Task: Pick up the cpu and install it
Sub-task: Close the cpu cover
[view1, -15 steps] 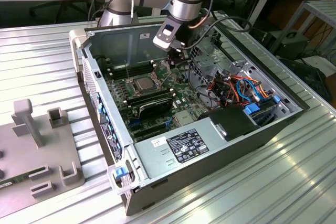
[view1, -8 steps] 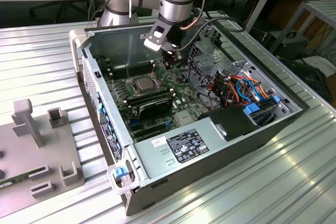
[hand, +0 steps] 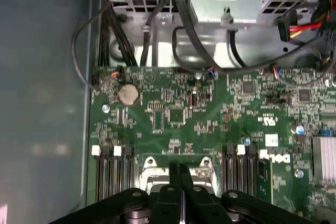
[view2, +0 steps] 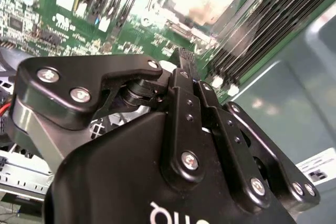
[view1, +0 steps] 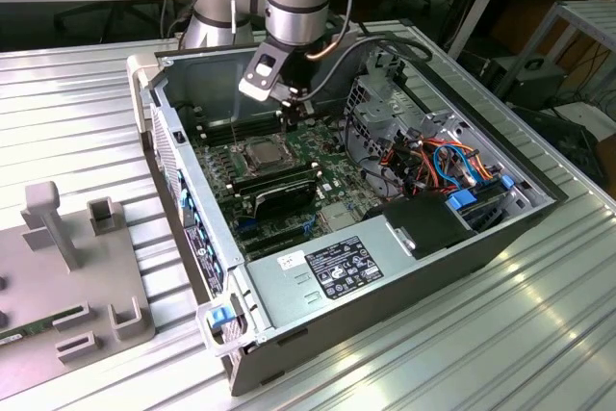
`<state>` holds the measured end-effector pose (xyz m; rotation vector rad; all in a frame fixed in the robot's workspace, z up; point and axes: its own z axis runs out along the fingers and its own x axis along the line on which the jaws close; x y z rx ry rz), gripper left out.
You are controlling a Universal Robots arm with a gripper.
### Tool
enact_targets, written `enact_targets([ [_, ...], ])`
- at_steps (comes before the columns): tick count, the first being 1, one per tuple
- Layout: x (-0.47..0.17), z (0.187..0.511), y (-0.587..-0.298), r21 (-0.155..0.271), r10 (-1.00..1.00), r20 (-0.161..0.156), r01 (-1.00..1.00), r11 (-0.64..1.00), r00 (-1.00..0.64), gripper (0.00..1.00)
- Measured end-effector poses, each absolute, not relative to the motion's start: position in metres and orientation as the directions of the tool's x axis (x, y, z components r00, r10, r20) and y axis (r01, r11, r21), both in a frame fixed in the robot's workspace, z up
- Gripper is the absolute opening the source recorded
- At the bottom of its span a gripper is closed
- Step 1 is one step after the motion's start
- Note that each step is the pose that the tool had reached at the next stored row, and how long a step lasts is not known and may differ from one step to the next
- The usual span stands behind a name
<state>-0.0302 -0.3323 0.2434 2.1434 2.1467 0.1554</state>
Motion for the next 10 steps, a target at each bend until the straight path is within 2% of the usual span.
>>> enact_targets([
  [10,-0.0395,0.2426,-0.3321,0.158,1.000,-0.002,0.987,0.004,-0.004,0.11],
])
